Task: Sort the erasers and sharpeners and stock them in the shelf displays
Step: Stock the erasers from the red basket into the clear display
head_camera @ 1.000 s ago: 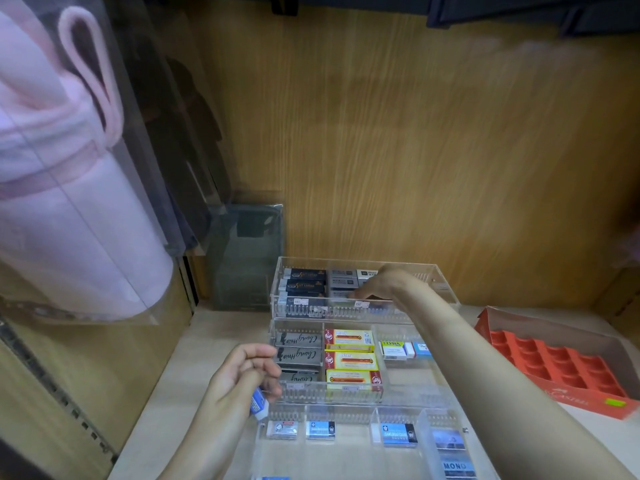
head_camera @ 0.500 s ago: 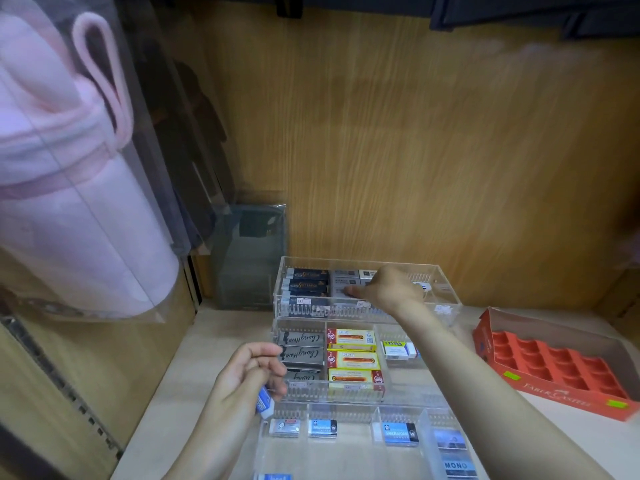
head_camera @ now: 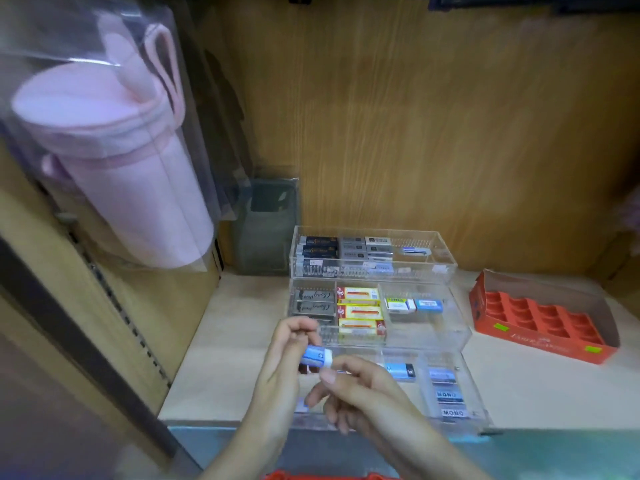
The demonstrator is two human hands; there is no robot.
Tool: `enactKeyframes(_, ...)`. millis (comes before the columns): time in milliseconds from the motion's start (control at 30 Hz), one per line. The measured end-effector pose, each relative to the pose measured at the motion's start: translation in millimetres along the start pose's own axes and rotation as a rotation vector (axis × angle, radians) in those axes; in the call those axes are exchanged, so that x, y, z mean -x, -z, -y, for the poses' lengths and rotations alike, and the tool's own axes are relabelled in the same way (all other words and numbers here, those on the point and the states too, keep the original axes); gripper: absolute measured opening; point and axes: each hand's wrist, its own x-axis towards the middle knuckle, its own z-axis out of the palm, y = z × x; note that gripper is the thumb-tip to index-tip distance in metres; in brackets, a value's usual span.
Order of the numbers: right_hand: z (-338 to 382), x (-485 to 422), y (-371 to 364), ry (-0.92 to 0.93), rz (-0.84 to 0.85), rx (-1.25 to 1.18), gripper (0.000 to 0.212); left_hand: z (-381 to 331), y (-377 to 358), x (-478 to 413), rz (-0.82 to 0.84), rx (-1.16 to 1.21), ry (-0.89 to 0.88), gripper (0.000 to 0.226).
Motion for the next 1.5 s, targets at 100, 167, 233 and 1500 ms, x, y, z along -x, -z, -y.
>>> enactKeyframes(100, -4.4, 2.0, -10.2, 0.086, -0.063, -0.091, 0.019, -6.0, -1.8, 15.1, 0.044, 0.009, 0.025, 0.022)
enactKeyframes(167, -2.9, 5.8, -10.9, 0.127, -0.069, -0.070, 0.011, -8.6, -0.2, 20.1, 0.080, -0.020, -0.010, 0.020)
enactKeyframes(233, -1.9, 9.4, -8.3, 0.158, -0.096, -0.058, 0.011, -9.5, 0.8, 21.7, 0.122, -0.054, -0.061, 0.016)
enactKeyframes(1500, -57.1, -52.2, 46.6, -0.101, -0.589, 0.986, 0.016, 48.6, 52.4, 15.9, 0.377, -0.663, 0.164, 0.006)
